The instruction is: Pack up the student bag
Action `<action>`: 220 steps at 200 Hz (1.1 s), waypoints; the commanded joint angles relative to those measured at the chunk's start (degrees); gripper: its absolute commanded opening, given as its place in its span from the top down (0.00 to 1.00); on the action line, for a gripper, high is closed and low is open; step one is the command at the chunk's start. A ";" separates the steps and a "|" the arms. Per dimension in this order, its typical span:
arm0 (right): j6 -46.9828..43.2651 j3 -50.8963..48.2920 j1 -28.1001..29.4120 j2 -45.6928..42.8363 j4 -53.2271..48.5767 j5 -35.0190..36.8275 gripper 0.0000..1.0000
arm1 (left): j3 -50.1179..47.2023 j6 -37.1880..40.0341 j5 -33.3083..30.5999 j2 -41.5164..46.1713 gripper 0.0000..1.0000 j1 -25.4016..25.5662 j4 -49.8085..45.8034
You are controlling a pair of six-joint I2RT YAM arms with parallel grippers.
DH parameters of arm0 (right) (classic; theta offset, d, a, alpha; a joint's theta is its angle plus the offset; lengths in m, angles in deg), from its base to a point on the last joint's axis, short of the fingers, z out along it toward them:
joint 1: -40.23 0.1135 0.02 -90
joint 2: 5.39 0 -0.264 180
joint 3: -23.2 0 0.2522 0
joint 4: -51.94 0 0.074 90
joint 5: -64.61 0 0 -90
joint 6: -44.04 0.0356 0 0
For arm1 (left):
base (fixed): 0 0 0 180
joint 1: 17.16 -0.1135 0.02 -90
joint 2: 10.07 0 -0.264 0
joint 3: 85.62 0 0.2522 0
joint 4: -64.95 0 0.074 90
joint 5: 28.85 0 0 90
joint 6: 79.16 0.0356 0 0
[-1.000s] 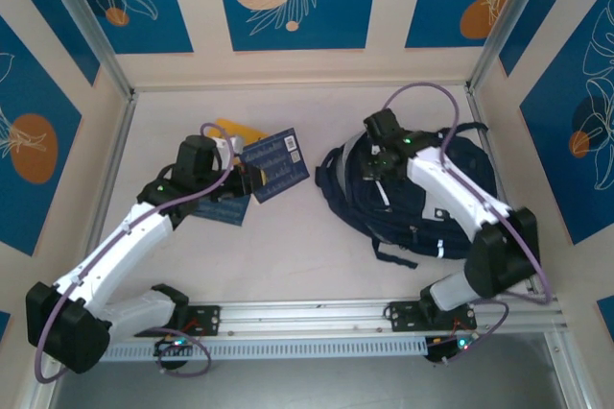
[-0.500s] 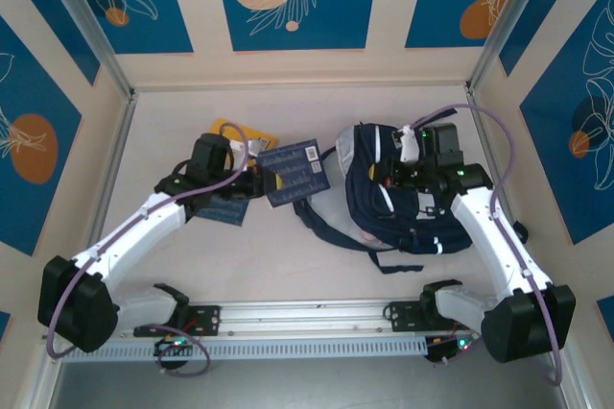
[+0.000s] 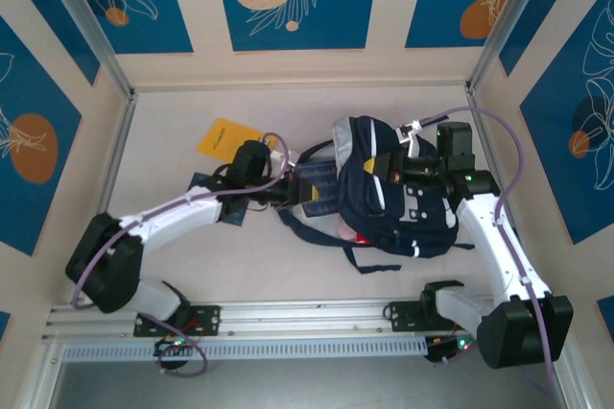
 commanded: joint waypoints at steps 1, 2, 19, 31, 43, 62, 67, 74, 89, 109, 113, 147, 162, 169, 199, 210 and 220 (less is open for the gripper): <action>0.85 0.18 -0.27 -3.42 6.98 -7.30 1.00 | 2.67 -6.03 2.73 -4.81 1.00 1.46 11.04; 0.84 0.14 -0.31 -3.44 6.98 -7.29 1.00 | 2.71 -6.23 2.77 -5.03 1.00 1.51 11.37; 0.76 -0.42 -0.35 -4.02 7.05 -6.81 1.00 | 4.71 -9.75 3.67 -10.12 1.00 3.19 17.29; 1.09 -0.90 -0.36 -4.37 7.65 -6.74 1.00 | 7.17 -10.61 3.62 -13.50 1.00 4.52 18.17; 1.41 -1.13 -0.36 -4.60 8.02 -6.85 1.00 | 9.57 -11.96 3.95 -16.77 1.00 5.82 19.89; 1.33 -1.22 -0.45 -4.83 7.91 -6.36 1.00 | 12.93 -14.29 4.26 -20.94 1.00 7.04 21.62; 1.16 -1.09 -0.44 -4.85 7.68 -6.09 1.00 | 13.56 -14.73 4.34 -21.55 1.00 7.21 22.03; 0.95 -0.92 -0.49 -5.04 7.19 -5.52 1.00 | 14.15 -14.89 4.38 -21.69 1.00 7.24 21.77; 0.06 -0.07 -0.53 -5.37 5.24 -3.70 1.00 | 15.02 -10.92 3.04 -19.51 1.00 6.83 15.11; -1.21 0.81 -0.52 -6.16 3.21 -2.12 1.00 | 15.45 -1.42 -1.57 -13.72 1.00 6.19 0.84; -1.31 0.79 -0.47 -6.44 3.33 -2.12 1.00 | 15.29 0.00 -2.59 -12.41 1.00 6.09 -1.46; -1.71 0.71 -0.03 -7.65 3.50 -2.75 1.00 | 12.84 9.76 -9.72 -1.01 1.00 3.68 -17.97; -0.94 0.26 0.23 -8.19 4.22 -3.37 1.00 | 10.75 12.03 -11.03 3.98 1.00 1.73 -21.63; 0.05 -0.10 0.24 -8.27 5.47 -4.43 1.00 | 9.67 12.19 -10.76 6.13 1.00 0.50 -22.21; 4.25 -1.34 -0.28 -8.32 10.51 -8.88 1.00 | 8.31 12.05 -6.04 9.15 1.00 -3.39 -22.27; 5.17 -1.47 -0.39 -8.34 11.49 -9.68 1.00 | 7.71 10.62 -3.59 8.36 1.00 -3.46 -19.80; 5.56 -1.41 -0.45 -8.31 11.99 -10.30 1.00 | 6.68 7.99 -0.60 7.21 1.00 -3.30 -15.90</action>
